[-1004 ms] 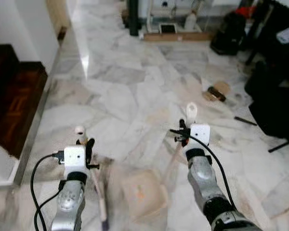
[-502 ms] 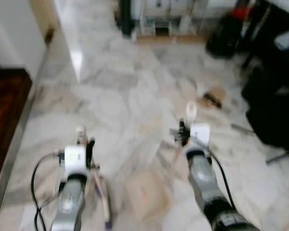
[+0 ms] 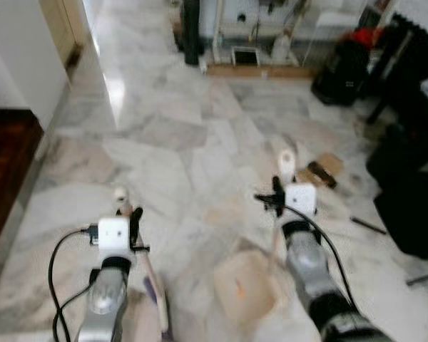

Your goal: Sweep floor

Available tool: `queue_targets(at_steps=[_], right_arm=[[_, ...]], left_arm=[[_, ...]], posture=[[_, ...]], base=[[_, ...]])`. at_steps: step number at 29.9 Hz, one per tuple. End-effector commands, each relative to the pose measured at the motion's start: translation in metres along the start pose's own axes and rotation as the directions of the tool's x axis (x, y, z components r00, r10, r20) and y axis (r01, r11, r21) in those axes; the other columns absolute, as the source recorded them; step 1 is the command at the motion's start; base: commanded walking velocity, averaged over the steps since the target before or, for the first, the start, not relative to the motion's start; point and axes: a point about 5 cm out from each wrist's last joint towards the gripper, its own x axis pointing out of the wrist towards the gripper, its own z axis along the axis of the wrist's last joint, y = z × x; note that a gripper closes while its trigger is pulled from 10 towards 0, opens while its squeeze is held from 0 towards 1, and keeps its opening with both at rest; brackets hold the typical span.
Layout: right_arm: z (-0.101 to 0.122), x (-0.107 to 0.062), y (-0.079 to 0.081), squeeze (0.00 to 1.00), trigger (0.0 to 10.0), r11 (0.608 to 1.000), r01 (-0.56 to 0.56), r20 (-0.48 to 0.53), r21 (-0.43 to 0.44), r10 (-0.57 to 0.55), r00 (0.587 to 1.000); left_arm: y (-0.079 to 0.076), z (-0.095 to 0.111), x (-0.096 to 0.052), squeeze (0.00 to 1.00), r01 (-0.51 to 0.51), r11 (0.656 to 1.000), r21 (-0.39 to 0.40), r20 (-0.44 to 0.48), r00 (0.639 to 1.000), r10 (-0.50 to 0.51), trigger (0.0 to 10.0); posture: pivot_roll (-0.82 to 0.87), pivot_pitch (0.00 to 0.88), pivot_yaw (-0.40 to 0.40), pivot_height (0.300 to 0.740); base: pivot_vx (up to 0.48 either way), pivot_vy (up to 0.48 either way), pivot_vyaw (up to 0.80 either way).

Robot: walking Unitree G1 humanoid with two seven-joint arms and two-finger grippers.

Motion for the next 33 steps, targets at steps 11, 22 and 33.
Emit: queue_targets(at_steps=[11,22,33], right_arm=[[0.0056,0.0017,-0.0121,0.00,10.0,1.000,0.025,0.039,-0.014,-0.024,0.999],[0.0057,0.0018,-0.0119,0.00,10.0,1.000,0.025,0.039,-0.009,-0.025,0.999],[0.0065,0.0025,-0.0119,0.00,10.0,1.000,0.024,0.042,-0.004,-0.024,0.999]], left_arm=[[-0.0032,0.0012,-0.0004,0.00,0.011,1.000,0.007,0.012,1.000,-0.011,10.0],[-0.0031,0.0016,-0.0002,0.00,0.012,1.000,0.008,0.012,1.000,-0.012,10.0],[-0.0025,0.0018,0.0005,0.00,0.009,1.000,0.009,0.012,1.000,-0.009,10.0]], posture=[[0.10,0.077,-0.039,0.740],[0.10,0.084,-0.038,0.740],[0.10,0.094,-0.039,0.740]], base=[[0.480,0.000,0.00],[0.480,0.000,0.00],[0.480,0.000,0.00]])
